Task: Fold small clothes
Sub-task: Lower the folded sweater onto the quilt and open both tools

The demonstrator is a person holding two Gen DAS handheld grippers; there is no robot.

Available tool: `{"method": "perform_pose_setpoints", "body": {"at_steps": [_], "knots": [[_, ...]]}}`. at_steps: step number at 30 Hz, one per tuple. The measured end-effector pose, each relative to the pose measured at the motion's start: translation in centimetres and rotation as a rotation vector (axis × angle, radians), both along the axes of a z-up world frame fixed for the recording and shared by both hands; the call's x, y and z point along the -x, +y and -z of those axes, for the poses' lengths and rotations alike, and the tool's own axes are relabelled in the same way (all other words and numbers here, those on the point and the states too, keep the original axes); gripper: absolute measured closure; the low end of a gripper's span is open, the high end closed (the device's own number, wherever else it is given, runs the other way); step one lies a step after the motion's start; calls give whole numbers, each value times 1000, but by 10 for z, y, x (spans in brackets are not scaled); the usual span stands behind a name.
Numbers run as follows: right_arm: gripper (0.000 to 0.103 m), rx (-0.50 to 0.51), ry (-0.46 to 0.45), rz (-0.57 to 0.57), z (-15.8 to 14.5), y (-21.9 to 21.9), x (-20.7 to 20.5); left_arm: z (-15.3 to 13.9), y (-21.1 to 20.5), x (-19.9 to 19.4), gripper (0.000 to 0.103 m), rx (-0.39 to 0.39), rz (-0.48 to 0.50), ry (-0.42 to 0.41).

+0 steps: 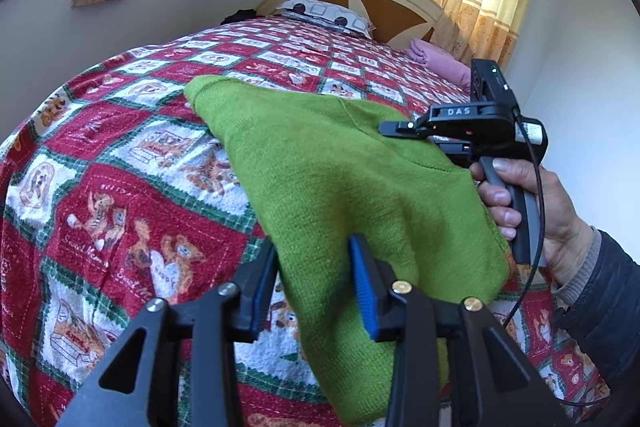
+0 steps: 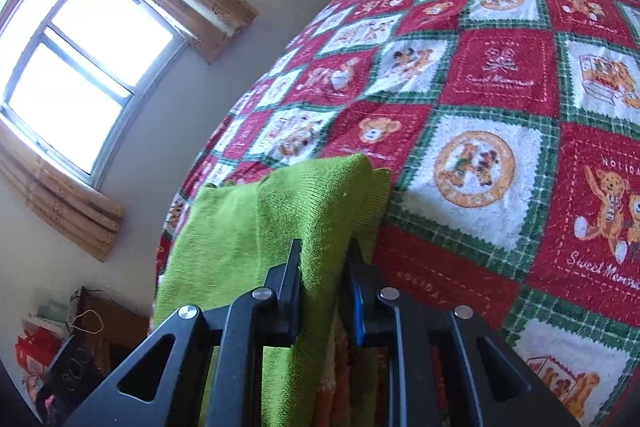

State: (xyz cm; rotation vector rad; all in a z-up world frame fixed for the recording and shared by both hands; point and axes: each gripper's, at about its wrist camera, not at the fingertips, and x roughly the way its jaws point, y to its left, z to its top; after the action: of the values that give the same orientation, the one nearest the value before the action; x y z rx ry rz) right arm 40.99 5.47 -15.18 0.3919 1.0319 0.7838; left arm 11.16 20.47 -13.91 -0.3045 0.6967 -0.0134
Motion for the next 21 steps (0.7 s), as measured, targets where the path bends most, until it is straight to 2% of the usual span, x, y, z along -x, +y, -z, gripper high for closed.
{"method": "perform_pose_setpoints", "body": {"at_steps": [2,5,7,8,10,13,15,17,18,20,21], "knots": [[84,22,-8,3,2,1,0,-4,-2,3,57,-23,-21,-1],[82,44,-24,4,3,2,1,-19,-7,10,58,-65,-32,-38],[78,44,-41,8,0,0,4,-30,-7,12,49,-105,-56,-70],[78,50,-65,15,-5,-2,8,-35,-6,10,39,-130,-75,-83],[70,69,-121,31,-19,-5,21,-38,-1,2,36,-189,-121,-93],[70,50,-205,-14,-46,-8,57,-24,11,-19,36,-248,-169,-45],[69,46,-254,-77,-57,-7,85,-9,17,-27,33,-245,-170,-8],[68,32,-245,-161,-56,-2,105,-1,18,-29,27,-248,-187,4],[68,44,-219,-192,-50,1,112,1,20,-28,21,-246,-198,4],[68,168,-206,-176,-32,7,118,3,21,-28,14,-252,-204,1],[71,213,-217,-170,-25,8,119,4,22,-28,11,-254,-207,0]]}}
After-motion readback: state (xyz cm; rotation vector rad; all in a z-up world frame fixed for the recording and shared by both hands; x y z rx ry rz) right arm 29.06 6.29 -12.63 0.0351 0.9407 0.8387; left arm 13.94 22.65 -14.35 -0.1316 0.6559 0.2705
